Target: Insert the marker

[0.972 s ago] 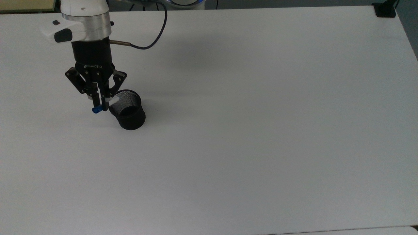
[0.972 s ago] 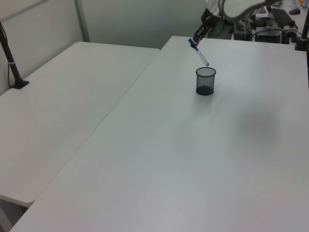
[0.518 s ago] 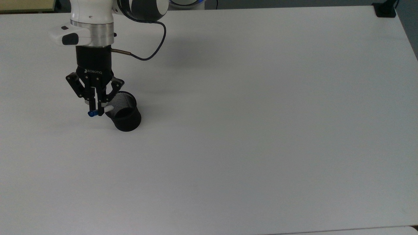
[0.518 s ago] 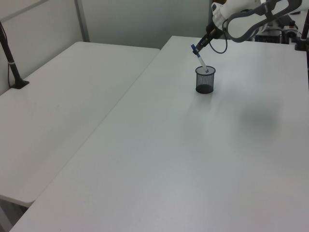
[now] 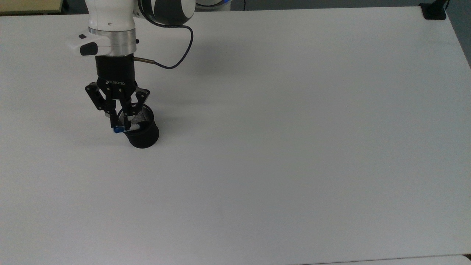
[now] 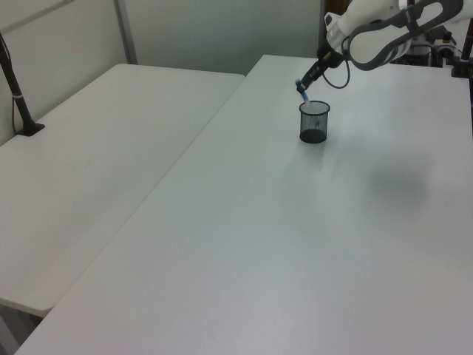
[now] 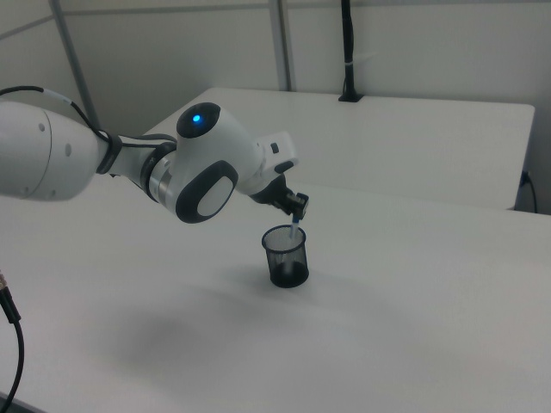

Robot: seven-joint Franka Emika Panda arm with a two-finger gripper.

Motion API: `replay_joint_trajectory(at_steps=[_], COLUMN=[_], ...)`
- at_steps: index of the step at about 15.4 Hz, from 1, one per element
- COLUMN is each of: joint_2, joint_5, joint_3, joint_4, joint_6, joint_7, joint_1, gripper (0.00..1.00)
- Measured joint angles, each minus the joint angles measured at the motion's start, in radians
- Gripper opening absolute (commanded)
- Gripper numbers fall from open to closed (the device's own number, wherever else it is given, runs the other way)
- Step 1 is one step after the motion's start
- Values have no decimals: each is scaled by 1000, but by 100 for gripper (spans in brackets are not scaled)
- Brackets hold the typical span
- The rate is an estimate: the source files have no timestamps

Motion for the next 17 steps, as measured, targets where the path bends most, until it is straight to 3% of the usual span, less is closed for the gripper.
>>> replay_joint_trajectory(at_steps=[1, 5, 13, 17], joint_2=[-1, -23, -72, -75], joint_5=[0, 0, 12, -66], joint_3=[1, 2, 4, 4], joint_4=[0, 47, 485, 584], joint_6=[-36, -267, -1156, -1368], joint_7=[0, 0, 36, 100], joint_1=[0, 1, 18, 81], gripper=[100, 100, 100, 100])
